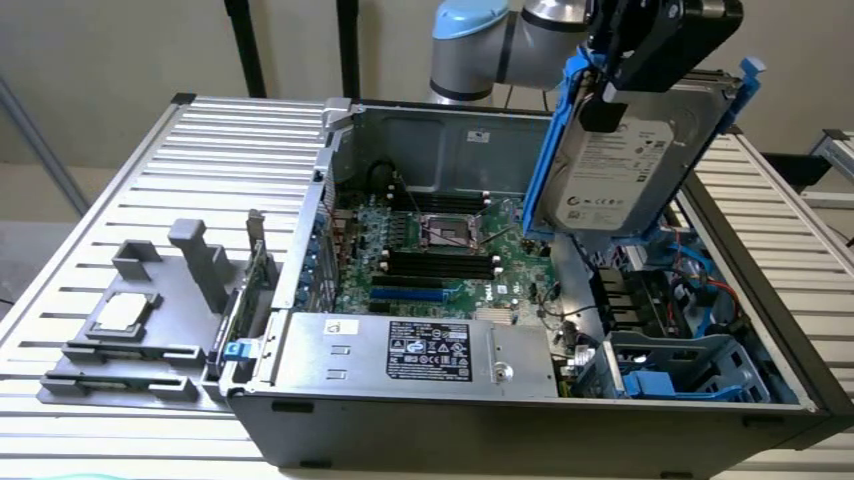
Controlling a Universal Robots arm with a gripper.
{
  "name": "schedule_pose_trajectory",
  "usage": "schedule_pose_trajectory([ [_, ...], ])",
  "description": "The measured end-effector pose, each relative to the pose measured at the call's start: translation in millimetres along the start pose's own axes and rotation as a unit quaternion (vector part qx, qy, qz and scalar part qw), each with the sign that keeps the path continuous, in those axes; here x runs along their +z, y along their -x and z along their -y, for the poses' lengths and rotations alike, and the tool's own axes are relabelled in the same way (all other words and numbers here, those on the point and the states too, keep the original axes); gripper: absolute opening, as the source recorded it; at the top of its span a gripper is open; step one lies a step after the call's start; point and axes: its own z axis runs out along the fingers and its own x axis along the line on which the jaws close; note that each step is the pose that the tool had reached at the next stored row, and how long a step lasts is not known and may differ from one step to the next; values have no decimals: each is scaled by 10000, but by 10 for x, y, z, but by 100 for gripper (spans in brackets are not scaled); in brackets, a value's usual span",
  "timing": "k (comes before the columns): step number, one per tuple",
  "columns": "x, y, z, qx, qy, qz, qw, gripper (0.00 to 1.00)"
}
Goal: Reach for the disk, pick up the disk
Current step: 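Pick up the disk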
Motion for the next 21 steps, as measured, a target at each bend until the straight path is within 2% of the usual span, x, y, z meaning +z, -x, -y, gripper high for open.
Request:
schedule_pose_trajectory([
  [9, -22, -251, 232, 1, 6, 0, 10000, 33],
  [17, -147, -470, 374, 2, 35, -1, 10000, 33],
  [21, -157, -565, 491, 3, 44, -1, 10000, 33],
])
